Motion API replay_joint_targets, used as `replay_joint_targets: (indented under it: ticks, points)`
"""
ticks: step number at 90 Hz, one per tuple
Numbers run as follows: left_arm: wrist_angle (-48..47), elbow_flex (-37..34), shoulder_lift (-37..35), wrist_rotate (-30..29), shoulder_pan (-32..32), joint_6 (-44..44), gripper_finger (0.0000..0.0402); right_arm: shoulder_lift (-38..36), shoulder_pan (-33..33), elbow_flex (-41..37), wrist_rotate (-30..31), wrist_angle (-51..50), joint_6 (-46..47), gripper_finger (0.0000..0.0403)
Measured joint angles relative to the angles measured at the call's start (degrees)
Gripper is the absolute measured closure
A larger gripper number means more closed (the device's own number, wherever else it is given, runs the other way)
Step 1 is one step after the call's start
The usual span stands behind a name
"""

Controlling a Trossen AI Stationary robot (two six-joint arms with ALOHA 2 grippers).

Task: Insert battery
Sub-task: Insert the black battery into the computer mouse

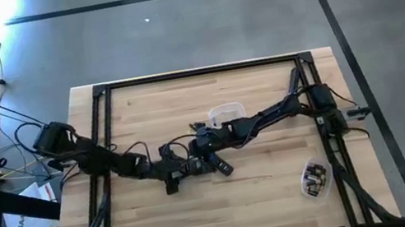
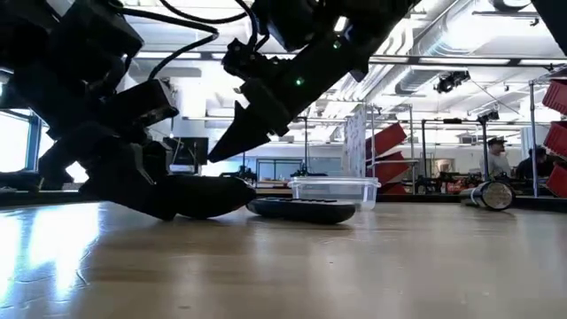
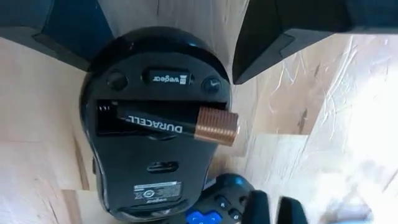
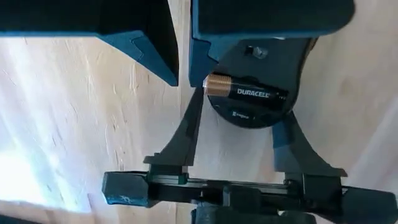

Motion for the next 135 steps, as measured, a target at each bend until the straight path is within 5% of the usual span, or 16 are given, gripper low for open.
replay_joint_targets:
  ticks: [57,135]
  points:
    - [-1.34,-0.02,-2.86,14.42,4.61,0.21,0.0123,0.04,0.39,0.00,-1.91,-2.23,-0.04,0.0398]
    - [1.20,-0.02,-2.73,10.76,4.69,6.27,0.0122,0.11,0.42,-0.02,-1.92,-2.36,1.47,0.0398]
